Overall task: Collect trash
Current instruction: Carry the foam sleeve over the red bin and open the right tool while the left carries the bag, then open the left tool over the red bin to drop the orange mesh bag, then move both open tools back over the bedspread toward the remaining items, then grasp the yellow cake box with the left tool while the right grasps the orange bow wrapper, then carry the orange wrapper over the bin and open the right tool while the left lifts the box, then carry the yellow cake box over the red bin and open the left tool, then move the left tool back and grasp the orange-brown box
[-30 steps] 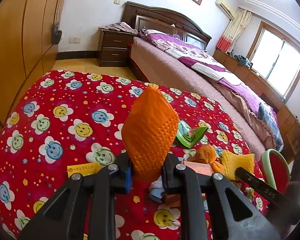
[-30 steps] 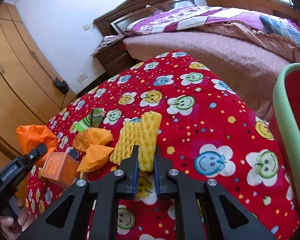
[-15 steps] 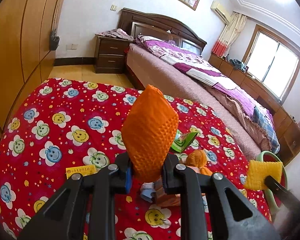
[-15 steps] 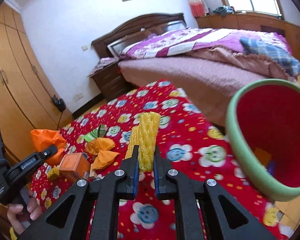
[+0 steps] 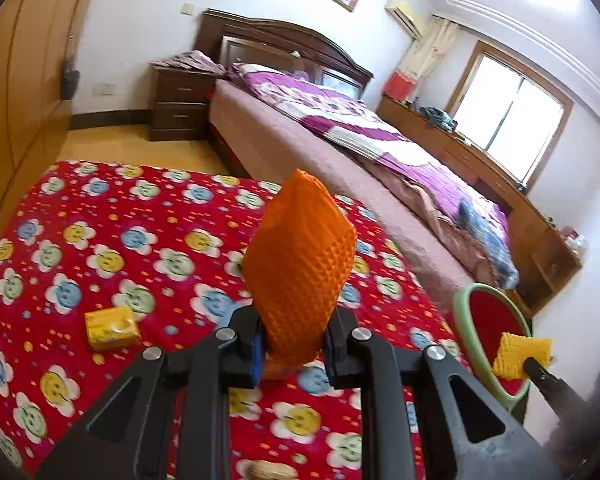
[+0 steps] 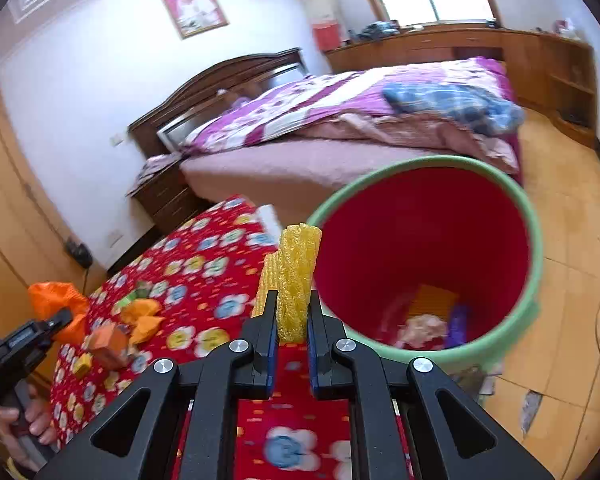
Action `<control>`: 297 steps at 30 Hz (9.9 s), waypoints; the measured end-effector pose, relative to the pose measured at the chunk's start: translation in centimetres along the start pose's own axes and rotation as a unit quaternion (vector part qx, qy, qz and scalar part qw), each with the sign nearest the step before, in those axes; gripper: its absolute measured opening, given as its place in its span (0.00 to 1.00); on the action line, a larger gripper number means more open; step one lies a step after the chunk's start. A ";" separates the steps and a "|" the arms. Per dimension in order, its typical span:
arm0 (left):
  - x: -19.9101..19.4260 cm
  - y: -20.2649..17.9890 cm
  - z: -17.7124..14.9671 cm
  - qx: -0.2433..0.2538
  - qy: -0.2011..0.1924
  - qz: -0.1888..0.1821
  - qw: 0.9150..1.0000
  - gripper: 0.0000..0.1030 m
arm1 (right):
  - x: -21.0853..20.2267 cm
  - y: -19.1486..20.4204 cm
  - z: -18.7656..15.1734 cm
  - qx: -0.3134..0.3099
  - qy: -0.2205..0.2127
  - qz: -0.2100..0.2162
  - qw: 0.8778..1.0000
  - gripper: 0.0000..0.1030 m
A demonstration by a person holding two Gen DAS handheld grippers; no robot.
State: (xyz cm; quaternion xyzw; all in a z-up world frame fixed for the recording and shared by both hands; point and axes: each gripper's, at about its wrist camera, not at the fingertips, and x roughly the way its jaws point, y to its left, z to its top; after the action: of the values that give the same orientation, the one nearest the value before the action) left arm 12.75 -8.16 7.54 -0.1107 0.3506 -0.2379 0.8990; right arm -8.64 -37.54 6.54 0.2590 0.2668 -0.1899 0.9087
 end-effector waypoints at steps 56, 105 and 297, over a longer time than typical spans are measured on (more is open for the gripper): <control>8.1 -26.5 -6.8 0.221 0.154 -0.155 0.951 0.41 | -4.2 -13.5 0.0 0.086 -0.048 -0.050 0.994 0.44; -0.3 6.9 -1.8 -0.021 0.054 0.181 0.982 0.52 | -0.8 -0.1 -3.1 -0.034 0.031 0.034 0.998 0.56; 5.9 -19.1 -5.9 0.184 0.112 -0.043 0.976 0.53 | -2.0 -9.7 0.6 0.055 -0.017 -0.036 0.998 0.56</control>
State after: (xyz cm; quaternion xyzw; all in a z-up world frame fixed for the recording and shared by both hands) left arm 5.82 -27.78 6.87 0.0688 0.3942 -0.3472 0.8481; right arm -14.64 -45.19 4.59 0.2952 0.2501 -0.2415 0.8899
